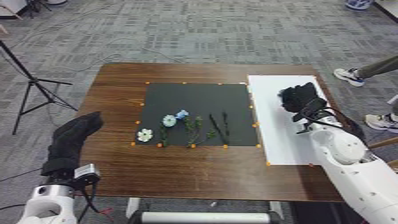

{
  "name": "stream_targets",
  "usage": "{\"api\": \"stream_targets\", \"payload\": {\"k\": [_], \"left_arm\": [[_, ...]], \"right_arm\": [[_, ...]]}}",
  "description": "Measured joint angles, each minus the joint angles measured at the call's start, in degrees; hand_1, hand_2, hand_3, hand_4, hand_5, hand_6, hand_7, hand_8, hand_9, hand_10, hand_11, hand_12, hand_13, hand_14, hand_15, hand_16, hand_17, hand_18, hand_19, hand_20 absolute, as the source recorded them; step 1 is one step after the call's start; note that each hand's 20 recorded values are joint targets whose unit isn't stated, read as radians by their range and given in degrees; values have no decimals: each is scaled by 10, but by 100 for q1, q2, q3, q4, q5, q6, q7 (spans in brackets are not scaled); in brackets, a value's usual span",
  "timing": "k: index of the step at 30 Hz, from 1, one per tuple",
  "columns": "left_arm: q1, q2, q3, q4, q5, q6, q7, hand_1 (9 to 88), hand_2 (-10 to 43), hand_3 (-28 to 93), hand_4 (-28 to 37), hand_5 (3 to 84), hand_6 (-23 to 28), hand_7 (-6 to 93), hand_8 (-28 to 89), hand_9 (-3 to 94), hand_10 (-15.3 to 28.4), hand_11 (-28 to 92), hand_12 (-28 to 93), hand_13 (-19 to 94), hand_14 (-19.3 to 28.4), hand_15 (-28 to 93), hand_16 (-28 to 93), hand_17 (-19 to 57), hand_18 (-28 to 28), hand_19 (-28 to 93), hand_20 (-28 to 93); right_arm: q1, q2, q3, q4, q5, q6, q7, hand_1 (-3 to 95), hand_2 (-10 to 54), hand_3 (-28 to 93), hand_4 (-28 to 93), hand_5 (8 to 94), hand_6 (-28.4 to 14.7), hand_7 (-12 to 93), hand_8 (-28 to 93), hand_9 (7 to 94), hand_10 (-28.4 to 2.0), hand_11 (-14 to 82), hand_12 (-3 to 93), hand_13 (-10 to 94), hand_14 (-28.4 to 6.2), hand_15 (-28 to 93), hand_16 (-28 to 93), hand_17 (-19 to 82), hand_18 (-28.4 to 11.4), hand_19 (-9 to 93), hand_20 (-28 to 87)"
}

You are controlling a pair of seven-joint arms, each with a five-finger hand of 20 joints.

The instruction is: Arrange flowers

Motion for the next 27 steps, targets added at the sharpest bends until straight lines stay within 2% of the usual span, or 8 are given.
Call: {"api": "stream_targets", "payload": {"k": [5,9,16,20,23,27], "left_arm": [[20,0,-11,-12,0,1,3,264,17,709,-213,492,-4,192,-78,462,124,199,134,363,169,189,11,8,122,53,150],[26,0,-15,-17,0,2,3,263,17,710,-213,492,-4,192,-79,462,124,199,134,363,169,189,11,8,121,53,150],[49,3,-31,-40,2,5,2,264,17,709,-213,493,-4,192,-79,462,123,199,134,363,167,187,11,8,121,53,151],[65,5,-56,-50,3,7,0,263,17,709,-213,492,-5,192,-79,462,124,199,134,363,167,187,11,8,121,52,151],[65,10,-60,-51,6,8,-1,263,16,711,-212,493,-3,190,-79,462,125,198,134,363,167,186,12,8,121,52,151],[64,12,-57,-52,8,9,-1,263,16,710,-213,493,-4,190,-78,462,125,198,135,363,168,187,12,8,121,52,151]], "right_arm": [[-27,330,-213,-800,391,33,443,569,-95,650,-259,765,70,302,-28,887,-67,55,342,725,-75,557,345,290,-203,638,503],[55,590,-319,-1424,465,-152,458,569,-95,650,-259,768,69,298,-21,888,-67,54,343,723,-74,552,358,289,-202,636,502],[416,948,-728,-2177,1135,-1031,480,571,-95,650,-260,774,68,289,-15,890,-67,52,345,721,-74,540,388,288,-202,636,502],[699,1013,-1030,-2483,1282,-1788,506,573,-95,648,-261,775,67,286,-13,890,-66,50,343,721,-75,538,391,287,-202,636,501],[1033,1001,-1401,-2544,1453,-2340,535,574,-95,647,-260,776,68,284,-13,891,-67,50,342,721,-75,537,393,287,-203,637,501],[1455,853,-1869,-2448,1528,-2774,566,574,-95,646,-259,777,66,282,-11,891,-68,50,342,721,-77,537,394,287,-203,638,501]]}}
